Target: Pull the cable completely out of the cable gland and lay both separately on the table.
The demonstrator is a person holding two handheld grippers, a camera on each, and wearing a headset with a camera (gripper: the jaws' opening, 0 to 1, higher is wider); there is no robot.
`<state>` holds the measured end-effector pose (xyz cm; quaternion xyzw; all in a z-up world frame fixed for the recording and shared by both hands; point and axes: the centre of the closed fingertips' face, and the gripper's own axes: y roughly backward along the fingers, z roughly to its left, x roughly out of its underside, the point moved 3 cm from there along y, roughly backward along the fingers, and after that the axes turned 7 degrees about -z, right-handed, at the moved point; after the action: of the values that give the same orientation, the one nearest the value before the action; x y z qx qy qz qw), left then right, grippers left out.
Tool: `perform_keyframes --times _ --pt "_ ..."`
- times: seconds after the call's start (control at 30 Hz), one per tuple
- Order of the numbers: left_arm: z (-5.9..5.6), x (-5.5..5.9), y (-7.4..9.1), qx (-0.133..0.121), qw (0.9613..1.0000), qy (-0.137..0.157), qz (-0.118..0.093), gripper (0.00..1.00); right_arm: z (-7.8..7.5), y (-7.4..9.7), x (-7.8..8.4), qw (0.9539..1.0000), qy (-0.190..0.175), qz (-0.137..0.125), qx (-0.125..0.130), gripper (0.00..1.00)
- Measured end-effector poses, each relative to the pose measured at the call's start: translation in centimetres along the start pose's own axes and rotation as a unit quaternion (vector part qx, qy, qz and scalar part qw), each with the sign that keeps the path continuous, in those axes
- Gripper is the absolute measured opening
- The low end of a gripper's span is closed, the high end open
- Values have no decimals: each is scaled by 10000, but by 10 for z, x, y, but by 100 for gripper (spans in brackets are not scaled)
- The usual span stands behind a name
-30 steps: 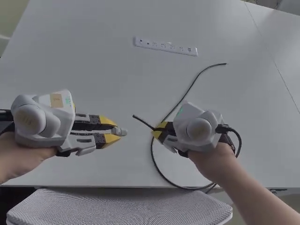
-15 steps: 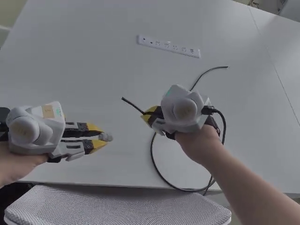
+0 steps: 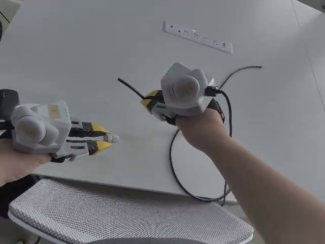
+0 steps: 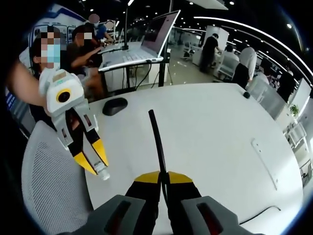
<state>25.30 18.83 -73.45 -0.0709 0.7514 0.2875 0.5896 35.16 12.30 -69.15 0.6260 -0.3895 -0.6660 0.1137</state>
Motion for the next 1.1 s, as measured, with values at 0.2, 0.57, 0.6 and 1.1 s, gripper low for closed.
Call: perform_keyframes --times 0.2,0.57,0.6,1.1 --pt "9 19 0 -164 9997 138 91 16 0 -32 -6 9987 341 149 -337 0" --pt "17 35 -3 -449 9977 468 218 16 10 -85 10 9940 681 517 -684 0" --pt "19 36 -4 -502 9975 445 235 16 11 -87 13 9934 679 576 -720 0" --pt "26 55 -5 -678 9956 427 480 16 28 -100 31 9892 738 849 -943 0"
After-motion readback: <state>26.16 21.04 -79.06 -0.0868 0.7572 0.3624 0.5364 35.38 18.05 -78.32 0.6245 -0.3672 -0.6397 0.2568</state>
